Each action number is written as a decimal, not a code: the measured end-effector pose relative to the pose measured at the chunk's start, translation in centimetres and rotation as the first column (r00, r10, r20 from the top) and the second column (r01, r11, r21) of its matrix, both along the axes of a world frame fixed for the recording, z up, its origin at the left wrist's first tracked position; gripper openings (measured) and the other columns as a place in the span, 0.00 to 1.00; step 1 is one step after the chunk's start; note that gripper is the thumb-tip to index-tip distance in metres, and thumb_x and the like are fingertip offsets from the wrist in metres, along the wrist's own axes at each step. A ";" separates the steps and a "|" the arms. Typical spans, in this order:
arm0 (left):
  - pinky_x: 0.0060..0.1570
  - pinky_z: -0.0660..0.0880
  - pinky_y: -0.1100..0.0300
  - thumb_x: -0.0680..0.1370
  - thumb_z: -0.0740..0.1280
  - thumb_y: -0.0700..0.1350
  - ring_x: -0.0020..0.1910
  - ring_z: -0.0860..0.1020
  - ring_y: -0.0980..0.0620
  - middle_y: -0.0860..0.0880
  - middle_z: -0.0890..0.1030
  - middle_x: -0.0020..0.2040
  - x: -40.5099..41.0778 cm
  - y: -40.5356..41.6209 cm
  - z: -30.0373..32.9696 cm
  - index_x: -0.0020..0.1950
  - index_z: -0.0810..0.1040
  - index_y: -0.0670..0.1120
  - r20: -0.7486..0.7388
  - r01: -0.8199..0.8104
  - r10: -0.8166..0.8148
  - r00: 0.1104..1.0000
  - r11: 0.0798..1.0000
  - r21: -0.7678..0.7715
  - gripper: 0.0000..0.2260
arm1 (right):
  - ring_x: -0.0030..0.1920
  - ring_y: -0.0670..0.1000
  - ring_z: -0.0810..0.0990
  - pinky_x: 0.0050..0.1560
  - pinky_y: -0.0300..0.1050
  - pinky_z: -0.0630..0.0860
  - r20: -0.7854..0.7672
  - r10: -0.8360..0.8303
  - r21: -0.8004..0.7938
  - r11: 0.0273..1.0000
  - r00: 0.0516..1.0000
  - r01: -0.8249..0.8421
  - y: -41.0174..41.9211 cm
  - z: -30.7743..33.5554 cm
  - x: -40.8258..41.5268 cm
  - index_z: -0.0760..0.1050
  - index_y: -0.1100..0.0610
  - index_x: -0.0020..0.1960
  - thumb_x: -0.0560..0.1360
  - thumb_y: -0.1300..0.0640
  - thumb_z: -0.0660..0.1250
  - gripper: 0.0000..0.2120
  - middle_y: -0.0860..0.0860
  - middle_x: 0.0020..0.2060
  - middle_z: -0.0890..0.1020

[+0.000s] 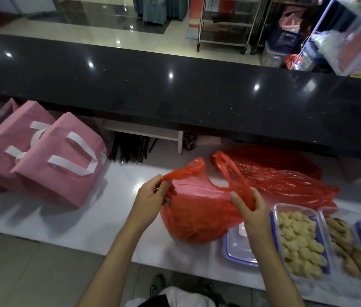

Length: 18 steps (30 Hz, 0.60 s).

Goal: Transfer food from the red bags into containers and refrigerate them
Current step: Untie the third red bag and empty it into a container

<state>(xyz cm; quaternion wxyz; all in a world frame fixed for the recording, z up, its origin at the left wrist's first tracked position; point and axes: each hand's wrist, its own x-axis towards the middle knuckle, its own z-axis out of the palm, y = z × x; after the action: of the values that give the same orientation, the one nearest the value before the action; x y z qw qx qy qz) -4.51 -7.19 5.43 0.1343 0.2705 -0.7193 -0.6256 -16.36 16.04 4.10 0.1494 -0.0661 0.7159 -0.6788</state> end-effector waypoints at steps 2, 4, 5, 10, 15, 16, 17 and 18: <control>0.36 0.76 0.58 0.86 0.61 0.50 0.33 0.77 0.52 0.51 0.80 0.34 -0.3 0.6 -0.1 0.48 0.82 0.47 -0.011 0.017 -0.018 1.000 0.999 -0.035 0.14 | 0.45 0.45 0.86 0.43 0.38 0.81 -0.031 0.073 0.045 0.996 0.997 -0.072 -0.4 0.0 -0.1 0.83 0.50 0.52 0.70 0.52 0.78 0.11 0.47 0.44 0.88; 0.32 0.72 0.61 0.86 0.60 0.51 0.32 0.75 0.53 0.47 0.81 0.34 -0.8 1.2 -0.1 0.47 0.84 0.50 -0.033 -0.034 0.033 0.999 0.999 -0.020 0.15 | 0.44 0.47 0.86 0.45 0.45 0.82 -0.061 0.048 0.104 0.994 0.997 -0.041 -0.6 -0.1 -0.4 0.84 0.48 0.49 0.72 0.50 0.78 0.07 0.46 0.42 0.88; 0.31 0.71 0.61 0.87 0.59 0.50 0.32 0.74 0.52 0.44 0.83 0.38 -1.1 1.2 0.0 0.48 0.85 0.48 -0.035 -0.094 0.094 0.995 0.995 0.021 0.16 | 0.42 0.46 0.85 0.45 0.46 0.81 -0.067 -0.007 0.108 0.994 0.998 0.014 -0.5 -0.4 -0.8 0.84 0.47 0.47 0.73 0.49 0.76 0.05 0.45 0.40 0.87; 0.33 0.70 0.59 0.84 0.61 0.45 0.39 0.74 0.47 0.44 0.82 0.45 -1.4 1.1 0.3 0.54 0.84 0.44 0.009 -0.292 0.307 0.952 0.898 0.330 0.12 | 0.44 0.55 0.87 0.50 0.54 0.83 0.078 -0.209 -0.026 0.977 0.975 0.211 1.5 -1.6 -3.0 0.85 0.48 0.49 0.78 0.51 0.72 0.03 0.51 0.42 0.88; 0.58 0.73 0.60 0.76 0.71 0.52 0.60 0.80 0.53 0.58 0.83 0.58 -0.1 1.6 -0.6 0.66 0.78 0.57 0.016 -0.141 0.140 0.990 0.984 0.105 0.18 | 0.50 0.54 0.87 0.50 0.48 0.82 0.164 -0.204 -0.082 0.972 0.965 0.219 2.0 -2.3 -3.5 0.82 0.50 0.56 0.79 0.54 0.71 0.07 0.53 0.49 0.88; 0.61 0.74 0.62 0.76 0.75 0.52 0.64 0.79 0.58 0.63 0.81 0.63 0.2 1.8 -0.7 0.70 0.75 0.61 0.035 -0.045 0.042 0.999 0.995 0.087 0.23 | 0.49 0.54 0.87 0.48 0.47 0.82 0.179 -0.190 -0.104 0.972 0.965 0.210 1.9 -2.0 -3.7 0.81 0.51 0.56 0.80 0.55 0.70 0.06 0.54 0.49 0.88; 0.61 0.75 0.65 0.75 0.78 0.50 0.65 0.77 0.63 0.67 0.79 0.65 0.4 2.2 -0.5 0.72 0.71 0.63 0.061 0.060 -0.065 0.996 0.995 0.081 0.29 | 0.48 0.55 0.87 0.47 0.48 0.82 0.195 -0.158 -0.124 0.975 0.968 0.184 1.9 -1.8 -3.8 0.80 0.52 0.56 0.80 0.56 0.70 0.06 0.55 0.48 0.88; 0.61 0.76 0.66 0.74 0.79 0.47 0.66 0.76 0.65 0.69 0.78 0.65 0.4 2.8 -0.4 0.74 0.68 0.64 0.088 0.155 -0.163 0.983 0.984 0.086 0.33 | 0.47 0.56 0.87 0.48 0.49 0.82 0.208 -0.113 -0.144 0.979 0.972 0.145 1.9 -1.7 -3.9 0.79 0.53 0.57 0.80 0.57 0.70 0.07 0.56 0.47 0.88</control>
<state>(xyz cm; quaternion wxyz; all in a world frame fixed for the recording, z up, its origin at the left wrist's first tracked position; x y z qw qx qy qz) -4.11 -4.44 5.00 0.0389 0.2466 -0.7189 -0.6487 -20.27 17.91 2.44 0.1699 0.0371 0.6442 -0.7448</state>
